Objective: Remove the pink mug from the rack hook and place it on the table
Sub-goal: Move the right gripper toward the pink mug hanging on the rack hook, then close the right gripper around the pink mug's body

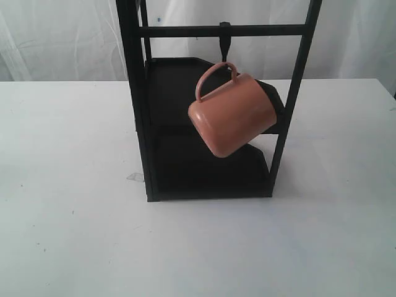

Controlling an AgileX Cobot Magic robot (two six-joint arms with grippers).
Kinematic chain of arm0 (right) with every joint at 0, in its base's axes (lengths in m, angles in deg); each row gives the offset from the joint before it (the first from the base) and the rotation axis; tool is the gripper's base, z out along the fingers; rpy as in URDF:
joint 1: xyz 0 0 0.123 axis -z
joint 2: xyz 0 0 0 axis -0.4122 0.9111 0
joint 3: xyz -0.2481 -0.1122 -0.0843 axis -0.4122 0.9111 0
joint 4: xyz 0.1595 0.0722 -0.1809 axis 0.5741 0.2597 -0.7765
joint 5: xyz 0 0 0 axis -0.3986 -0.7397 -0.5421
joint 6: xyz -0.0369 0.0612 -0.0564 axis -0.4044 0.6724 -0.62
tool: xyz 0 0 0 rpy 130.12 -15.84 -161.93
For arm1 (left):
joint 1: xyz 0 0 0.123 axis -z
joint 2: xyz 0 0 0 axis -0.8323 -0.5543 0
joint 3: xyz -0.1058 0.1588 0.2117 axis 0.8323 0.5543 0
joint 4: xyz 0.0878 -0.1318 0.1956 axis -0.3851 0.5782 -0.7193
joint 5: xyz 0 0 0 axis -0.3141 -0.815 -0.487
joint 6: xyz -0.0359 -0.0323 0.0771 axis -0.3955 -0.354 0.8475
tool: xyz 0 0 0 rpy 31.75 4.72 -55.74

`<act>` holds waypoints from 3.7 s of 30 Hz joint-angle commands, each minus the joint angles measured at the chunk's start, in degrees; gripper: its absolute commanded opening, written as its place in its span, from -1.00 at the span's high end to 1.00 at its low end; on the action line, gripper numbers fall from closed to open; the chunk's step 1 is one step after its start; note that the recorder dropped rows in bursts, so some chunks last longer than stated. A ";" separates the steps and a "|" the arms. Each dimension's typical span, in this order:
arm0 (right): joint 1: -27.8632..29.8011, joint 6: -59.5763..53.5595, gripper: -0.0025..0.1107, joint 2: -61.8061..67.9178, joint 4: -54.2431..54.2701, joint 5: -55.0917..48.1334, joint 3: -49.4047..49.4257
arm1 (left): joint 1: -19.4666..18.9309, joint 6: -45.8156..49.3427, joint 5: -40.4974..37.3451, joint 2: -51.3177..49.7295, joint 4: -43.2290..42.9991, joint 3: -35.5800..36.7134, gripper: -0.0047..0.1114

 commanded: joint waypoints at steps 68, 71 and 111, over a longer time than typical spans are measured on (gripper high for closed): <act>-16.37 -93.78 -0.41 70.65 52.56 -23.55 -50.51 | -0.18 -0.37 0.08 0.28 0.09 0.28 0.92; -16.37 -93.78 -0.41 72.91 52.33 -25.06 -51.17 | -0.18 -0.37 0.08 0.28 0.09 0.28 0.92; -20.50 -97.99 -0.37 82.86 62.20 -30.07 -50.95 | -0.18 -0.37 0.08 0.28 0.09 0.28 0.92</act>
